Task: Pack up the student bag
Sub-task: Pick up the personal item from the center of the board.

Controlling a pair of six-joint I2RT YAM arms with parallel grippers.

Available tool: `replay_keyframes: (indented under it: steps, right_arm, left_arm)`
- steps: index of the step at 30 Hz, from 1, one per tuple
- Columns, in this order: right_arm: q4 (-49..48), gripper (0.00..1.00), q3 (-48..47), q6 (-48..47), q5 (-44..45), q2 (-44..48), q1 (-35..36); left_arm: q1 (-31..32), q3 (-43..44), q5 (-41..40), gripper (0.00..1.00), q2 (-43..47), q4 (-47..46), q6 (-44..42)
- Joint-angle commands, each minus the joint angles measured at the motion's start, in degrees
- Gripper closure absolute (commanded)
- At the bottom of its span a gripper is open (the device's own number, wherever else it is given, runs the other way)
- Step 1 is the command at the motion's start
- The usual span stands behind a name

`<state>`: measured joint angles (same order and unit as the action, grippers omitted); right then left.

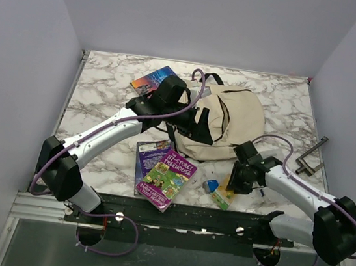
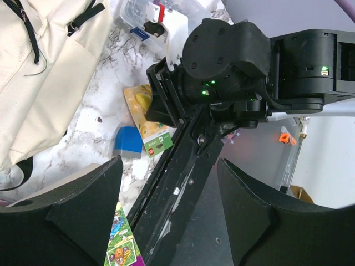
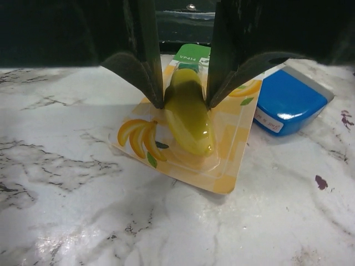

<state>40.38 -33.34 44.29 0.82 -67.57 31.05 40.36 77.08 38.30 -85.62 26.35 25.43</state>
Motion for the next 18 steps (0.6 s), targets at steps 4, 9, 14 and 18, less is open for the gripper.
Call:
replay_keyframes:
  steps: [4,9,14,18]
  right_arm:
    - [0.94,0.75,-5.07,-0.59,4.43,-1.62,2.24]
    - [8.69,0.85,-19.09,-7.24,7.61,-2.42,2.34]
    - [7.67,0.99,-30.86,-21.18,2.64,-7.86,2.34]
    - [3.9,0.99,-34.37,-30.37,-7.75,-9.62,3.05]
  left_arm:
    - [-1.4,1.14,2.75,0.29,-0.85,0.7,0.25]
    - [-5.33,-0.43,8.35,0.29,-1.69,-2.71,4.05]
    - [-10.62,-6.82,19.51,0.3,-1.77,-18.46,16.83]
    - [-12.67,-7.39,21.8,0.31,-2.76,-20.81,19.16]
